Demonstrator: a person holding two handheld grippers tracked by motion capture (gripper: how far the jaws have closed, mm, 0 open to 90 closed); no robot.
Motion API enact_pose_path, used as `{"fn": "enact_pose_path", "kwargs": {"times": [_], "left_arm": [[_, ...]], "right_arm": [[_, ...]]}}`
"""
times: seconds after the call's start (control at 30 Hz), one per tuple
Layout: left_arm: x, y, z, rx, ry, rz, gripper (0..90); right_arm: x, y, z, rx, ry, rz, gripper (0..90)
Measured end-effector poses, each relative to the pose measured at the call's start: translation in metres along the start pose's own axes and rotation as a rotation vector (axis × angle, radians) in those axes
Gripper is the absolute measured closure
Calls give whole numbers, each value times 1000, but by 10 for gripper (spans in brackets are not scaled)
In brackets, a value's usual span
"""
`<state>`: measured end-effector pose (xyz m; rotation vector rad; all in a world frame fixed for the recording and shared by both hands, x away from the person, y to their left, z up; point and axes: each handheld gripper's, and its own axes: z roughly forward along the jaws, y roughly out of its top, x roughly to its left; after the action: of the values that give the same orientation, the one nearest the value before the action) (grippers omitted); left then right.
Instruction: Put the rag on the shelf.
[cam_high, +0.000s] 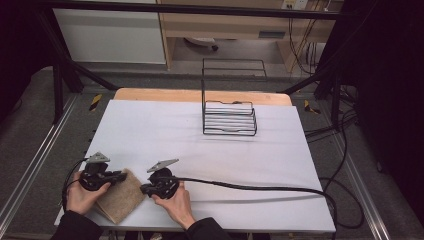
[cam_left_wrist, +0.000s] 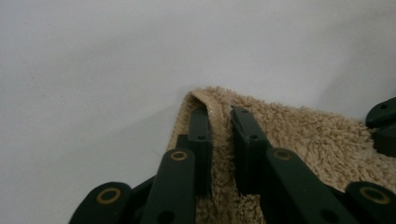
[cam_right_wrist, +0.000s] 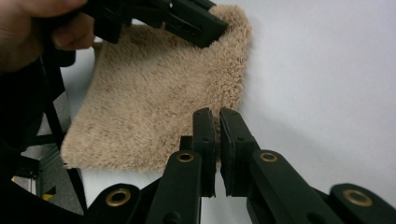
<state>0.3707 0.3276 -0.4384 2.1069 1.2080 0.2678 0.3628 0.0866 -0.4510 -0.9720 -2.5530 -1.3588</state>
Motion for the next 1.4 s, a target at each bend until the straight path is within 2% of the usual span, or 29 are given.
{"fn": "enact_pose_path", "kwargs": {"times": [0.13, 0.27, 0.4, 0.5, 0.53, 0.57, 0.6, 0.63, 0.77, 0.8, 0.83, 1.0, 1.03, 1.13, 1.23, 1.27, 1.3, 1.4], "left_arm": [[-2, 2, -3, -46, -17, -22, 787], [-5, 6, -4, -93, -26, -28, 787], [-12, 12, -2, -130, -39, -31, 787], [-19, 18, 0, -157, -52, -26, 787], [-22, 20, 1, -166, -60, -25, 787], [-25, 23, 2, -174, -65, -20, 788], [-32, 28, 6, -180, -74, -12, 788], [-32, 28, 6, -180, -74, -12, 788], [-49, 39, 18, -174, -86, 11, 788], [-53, 42, 20, -174, -88, 16, 787], [-57, 44, 23, -172, -93, 22, 787], [-78, 60, 40, -159, -117, 20, 787], [-82, 63, 44, -155, -118, 21, 787], [-96, 73, 57, -146, -122, 24, 786], [-108, 80, 70, -137, -126, 24, 784], [-111, 83, 75, -136, -125, 21, 784], [-114, 84, 79, -136, -121, 21, 782], [-119, 88, 90, -127, -102, 20, 781]], "right_arm": [[2, 8, -10, -10, 0, -5, 866], [3, 14, -20, -7, -27, -36, 868], [4, 17, -29, -9, -48, -42, 868], [-1, 17, -45, -16, -67, -31, 869], [-1, 17, -45, -16, -67, -31, 869], [-7, 15, -55, -20, -80, -25, 869], [-10, 14, -60, -22, -86, -23, 869], [-13, 13, -65, -21, -92, -18, 869], [-21, 8, -78, -20, -113, -10, 869], [-26, 4, -87, -13, -122, -5, 869], [-26, 4, -87, -13, -122, -5, 869], [-42, -5, -115, -5, -149, 20, 869], [-42, -5, -115, -5, -149, 20, 869], [-51, -8, -130, 5, -169, 35, 869], [-70, -14, -147, 9, -217, 60, 865], [-70, -14, -147, 9, -217, 60, 865], [-81, -17, -151, 8, -246, 72, 864], [-92, -21, -151, 3, -277, 63, 862]]}}
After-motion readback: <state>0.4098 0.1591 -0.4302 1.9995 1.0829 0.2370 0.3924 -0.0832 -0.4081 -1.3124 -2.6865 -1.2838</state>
